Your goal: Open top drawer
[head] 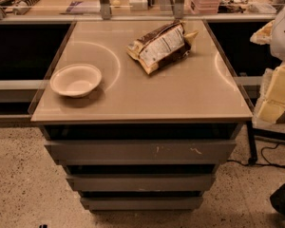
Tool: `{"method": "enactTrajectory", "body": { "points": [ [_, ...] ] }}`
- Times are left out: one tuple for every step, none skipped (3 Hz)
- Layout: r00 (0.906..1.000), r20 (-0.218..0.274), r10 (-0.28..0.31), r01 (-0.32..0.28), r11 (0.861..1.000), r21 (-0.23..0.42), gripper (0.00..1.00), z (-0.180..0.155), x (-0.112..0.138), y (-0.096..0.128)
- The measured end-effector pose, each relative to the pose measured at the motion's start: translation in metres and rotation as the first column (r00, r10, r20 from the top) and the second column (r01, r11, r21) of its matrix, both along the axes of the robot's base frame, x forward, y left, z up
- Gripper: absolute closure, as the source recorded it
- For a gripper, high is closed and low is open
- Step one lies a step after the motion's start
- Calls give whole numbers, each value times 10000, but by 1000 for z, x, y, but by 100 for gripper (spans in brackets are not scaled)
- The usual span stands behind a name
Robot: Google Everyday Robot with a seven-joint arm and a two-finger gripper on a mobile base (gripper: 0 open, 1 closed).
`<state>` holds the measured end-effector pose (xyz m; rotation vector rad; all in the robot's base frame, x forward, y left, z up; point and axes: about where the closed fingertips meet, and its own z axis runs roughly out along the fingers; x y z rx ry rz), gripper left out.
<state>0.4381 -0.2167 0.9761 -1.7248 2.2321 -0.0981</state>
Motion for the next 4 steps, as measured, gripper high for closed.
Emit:
{"method": "enactTrajectory", "body": {
  "points": [
    [10000,1,-1,1,10000,0,0,0,0,0],
    [9979,555,-347,356,9993,-145,0,-3,-3,1],
    [9866,1228,-1071,1070,9942,77,0,-23,-23,2],
    [9761,1005,-1928,1832,9783,971,0,-83,-42,-6]
  ]
}}
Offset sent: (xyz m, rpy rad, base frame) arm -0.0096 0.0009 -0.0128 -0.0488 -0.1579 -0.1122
